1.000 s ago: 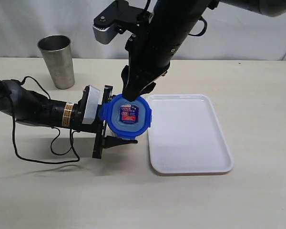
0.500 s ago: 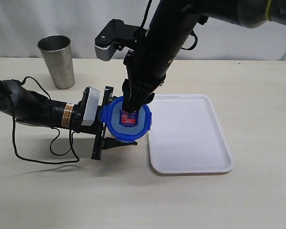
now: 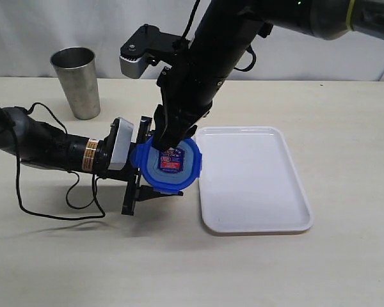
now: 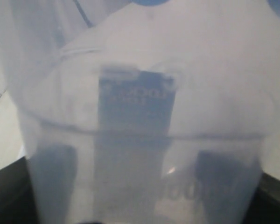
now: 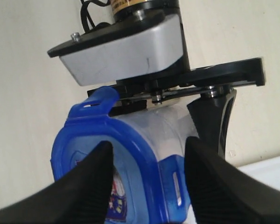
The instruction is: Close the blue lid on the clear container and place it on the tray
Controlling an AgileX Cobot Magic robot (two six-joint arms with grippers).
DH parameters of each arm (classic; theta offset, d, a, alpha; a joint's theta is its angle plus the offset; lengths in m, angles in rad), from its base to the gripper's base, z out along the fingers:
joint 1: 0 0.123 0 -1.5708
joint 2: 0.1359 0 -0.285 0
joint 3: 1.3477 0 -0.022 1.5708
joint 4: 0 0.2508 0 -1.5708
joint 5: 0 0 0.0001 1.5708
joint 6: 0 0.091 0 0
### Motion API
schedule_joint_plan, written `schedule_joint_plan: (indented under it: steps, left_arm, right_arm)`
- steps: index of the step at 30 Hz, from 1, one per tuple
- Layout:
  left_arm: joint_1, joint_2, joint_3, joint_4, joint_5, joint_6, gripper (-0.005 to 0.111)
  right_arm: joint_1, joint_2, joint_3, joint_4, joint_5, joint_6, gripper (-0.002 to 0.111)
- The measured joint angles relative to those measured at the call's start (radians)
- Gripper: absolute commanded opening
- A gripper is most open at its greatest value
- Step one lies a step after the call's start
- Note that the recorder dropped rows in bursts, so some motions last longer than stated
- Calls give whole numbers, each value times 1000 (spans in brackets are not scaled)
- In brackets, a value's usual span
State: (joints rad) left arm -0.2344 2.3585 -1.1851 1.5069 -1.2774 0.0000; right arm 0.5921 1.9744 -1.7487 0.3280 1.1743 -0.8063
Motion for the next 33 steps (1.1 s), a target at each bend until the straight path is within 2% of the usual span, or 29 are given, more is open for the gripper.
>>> schedule_joint_plan:
  steps: [9, 15, 28, 33]
  left_arm:
    - [-2, 0, 0, -13, 2, 0, 0]
    - [-2, 0, 0, -20, 15, -9, 0]
    - [-2, 0, 0, -23, 16, -15, 0]
    - [-2, 0, 0, -23, 16, -19, 0]
  right_arm:
    - [0, -25, 4, -68, 6, 52, 44]
    - [0, -46, 15, -122, 6, 82, 57]
    - [0, -94, 15, -139, 4, 76, 57]
    - [-35, -95, 15, -123, 18, 86, 54]
